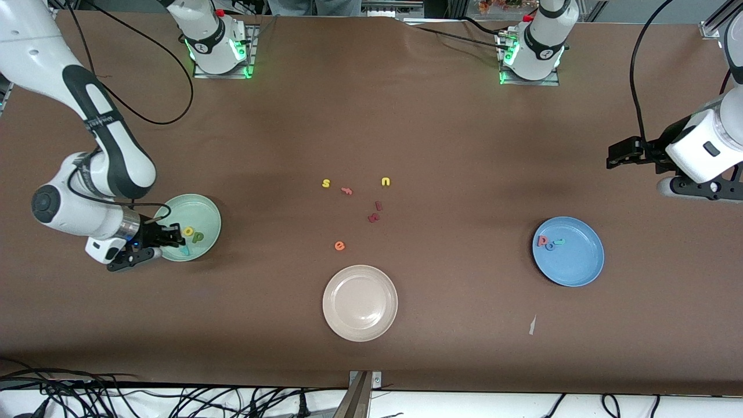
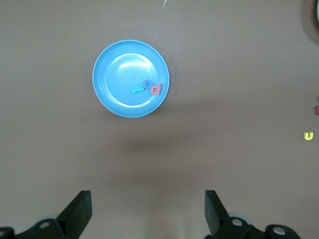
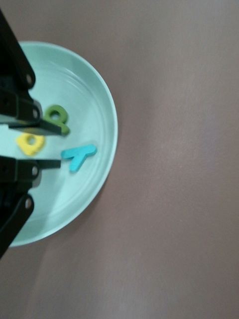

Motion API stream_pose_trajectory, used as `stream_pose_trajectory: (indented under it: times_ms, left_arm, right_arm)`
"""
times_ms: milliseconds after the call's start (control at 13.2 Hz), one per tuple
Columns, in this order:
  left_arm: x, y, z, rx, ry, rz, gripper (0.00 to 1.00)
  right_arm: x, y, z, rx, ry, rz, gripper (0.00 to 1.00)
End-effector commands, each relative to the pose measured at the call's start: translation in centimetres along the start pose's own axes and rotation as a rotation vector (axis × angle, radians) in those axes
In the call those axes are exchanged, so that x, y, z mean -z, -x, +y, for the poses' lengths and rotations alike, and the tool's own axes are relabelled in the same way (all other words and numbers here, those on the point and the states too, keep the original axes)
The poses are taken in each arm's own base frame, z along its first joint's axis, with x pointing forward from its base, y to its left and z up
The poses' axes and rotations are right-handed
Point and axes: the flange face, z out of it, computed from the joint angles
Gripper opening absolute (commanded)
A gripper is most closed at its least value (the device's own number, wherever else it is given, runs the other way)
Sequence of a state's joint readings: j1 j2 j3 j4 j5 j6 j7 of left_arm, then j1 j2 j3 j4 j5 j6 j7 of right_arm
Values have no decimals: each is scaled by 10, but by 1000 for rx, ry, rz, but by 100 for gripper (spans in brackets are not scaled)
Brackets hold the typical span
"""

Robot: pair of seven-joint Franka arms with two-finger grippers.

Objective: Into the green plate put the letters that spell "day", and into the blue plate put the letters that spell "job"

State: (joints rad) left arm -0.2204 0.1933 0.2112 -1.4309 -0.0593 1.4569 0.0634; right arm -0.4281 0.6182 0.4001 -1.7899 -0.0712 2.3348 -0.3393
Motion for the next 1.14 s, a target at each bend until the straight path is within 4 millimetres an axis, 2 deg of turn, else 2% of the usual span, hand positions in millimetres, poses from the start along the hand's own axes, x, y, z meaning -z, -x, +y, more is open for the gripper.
stream_pose_trajectory:
  times_ms: [0,227,303,606,681,833,984,1060]
  left_arm:
    - [3,-1,-2,-15,13,12,100]
    - [3,-1,-2,-14,13,12,100]
    - [3,-1,-1,-14,15,12,100]
    - [3,-1,-1,-15,15,12,100]
    - [3,-1,-1,-14,15,12,100]
    - [3,-1,-1,-14,15,12,100]
    - [3,-1,-1,-14,15,12,100]
    - [3,-1,-1,-16,16,12,100]
  right_arm:
    - [28,5,-5,9,-6,-14,61]
    - [30,5,-7,7,-4,-13,61]
    - [38,4,-10,14,6,-4,61]
    - [92,5,-36,-39,42,-25,61]
    - [104,4,-49,-48,42,-45,61]
    - [132,4,-63,-82,60,-50,66]
    - [159,1,-83,-71,72,-51,67]
    - [174,0,-85,-76,76,-52,67]
